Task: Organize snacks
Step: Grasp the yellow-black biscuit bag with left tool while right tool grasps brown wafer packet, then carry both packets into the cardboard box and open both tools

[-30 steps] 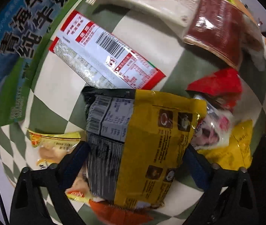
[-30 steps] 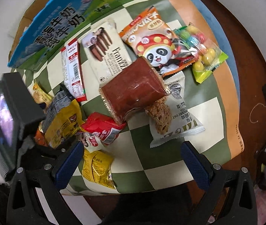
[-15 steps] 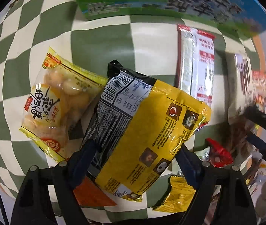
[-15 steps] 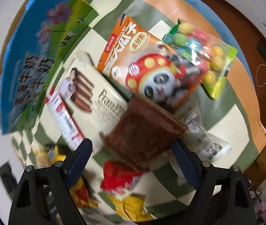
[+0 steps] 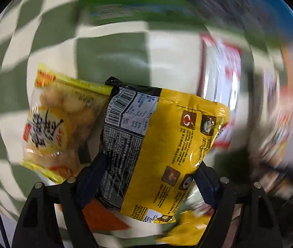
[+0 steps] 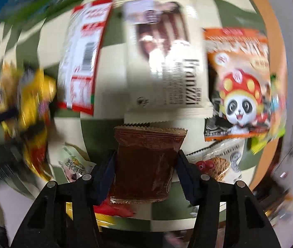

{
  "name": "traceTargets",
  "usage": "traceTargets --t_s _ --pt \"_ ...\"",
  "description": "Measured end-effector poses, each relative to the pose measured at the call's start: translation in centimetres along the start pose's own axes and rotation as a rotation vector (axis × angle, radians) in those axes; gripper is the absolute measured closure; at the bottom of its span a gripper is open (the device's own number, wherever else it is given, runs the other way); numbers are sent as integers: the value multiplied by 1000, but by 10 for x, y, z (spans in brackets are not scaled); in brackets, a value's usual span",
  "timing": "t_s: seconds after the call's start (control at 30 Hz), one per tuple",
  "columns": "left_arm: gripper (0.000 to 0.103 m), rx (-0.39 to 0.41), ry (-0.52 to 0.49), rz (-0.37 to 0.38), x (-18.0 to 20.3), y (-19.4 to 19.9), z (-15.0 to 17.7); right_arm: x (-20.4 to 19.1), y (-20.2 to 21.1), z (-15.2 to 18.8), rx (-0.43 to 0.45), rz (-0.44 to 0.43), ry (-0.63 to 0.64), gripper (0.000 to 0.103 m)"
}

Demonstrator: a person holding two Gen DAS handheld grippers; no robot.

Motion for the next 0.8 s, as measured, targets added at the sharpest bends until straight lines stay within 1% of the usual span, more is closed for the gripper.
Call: traceTargets --t_s 0.07,0.13,0.2,0.27,0.33,0.37,0.4,0.43,0.47,0.5,0.57,0.6,0.63,0.67,0.73,0.8 --pt "23 -21 52 74 -2 1 -3 4 3 -1 12 -24 -26 40" --pt "23 -38 27 81 -2 -1 -4 9 8 -2 31 -56 -62 23" --pt "23 -31 -43 58 4 5 -3 19 10 3 41 -101 -106 21" --pt "23 -15 -116 0 11 -1 -3 34 11 11 49 -135 -141 21" --pt "23 -17 -177 -80 16 4 3 43 10 15 52 -148 -173 21" --pt "23 -27 -224 -123 19 -4 5 47 8 16 52 -154 -191 21" --pt "21 -30 -247 -143 21 -8 6 46 5 19 53 -164 -208 21" --pt "17 -27 -269 -164 21 -15 6 47 3 24 55 -170 -215 21" --pt "16 -23 -286 -179 23 -18 6 50 2 25 53 -169 -221 21" --pt "15 -25 -296 -185 25 -22 6 56 0 28 54 -166 -230 21" --pt "14 -28 -288 -182 31 -27 5 61 -3 30 57 -150 -237 27" --pt "15 -24 -269 -166 29 -29 4 64 -5 32 57 -136 -236 37" --pt "16 -15 -253 -153 25 -36 1 64 -7 32 60 -133 -235 39" --pt "16 -6 -236 -140 21 -34 -10 66 -7 34 66 -131 -236 40" --pt "19 20 -192 -123 11 -31 -8 60 -5 37 74 -143 -239 41" --pt "20 36 -134 -104 3 -32 0 60 -4 48 80 -209 -256 41"
Point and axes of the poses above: each gripper's, at about its wrist camera, not at the fingertips, and y roughly against the way its jaws point, x to its right, z to its underside, the point moved 5 cm from there along -y, roughly the way its jaws point, and after that the axes turned 8 degrees about -x, right-handed, at the moved point
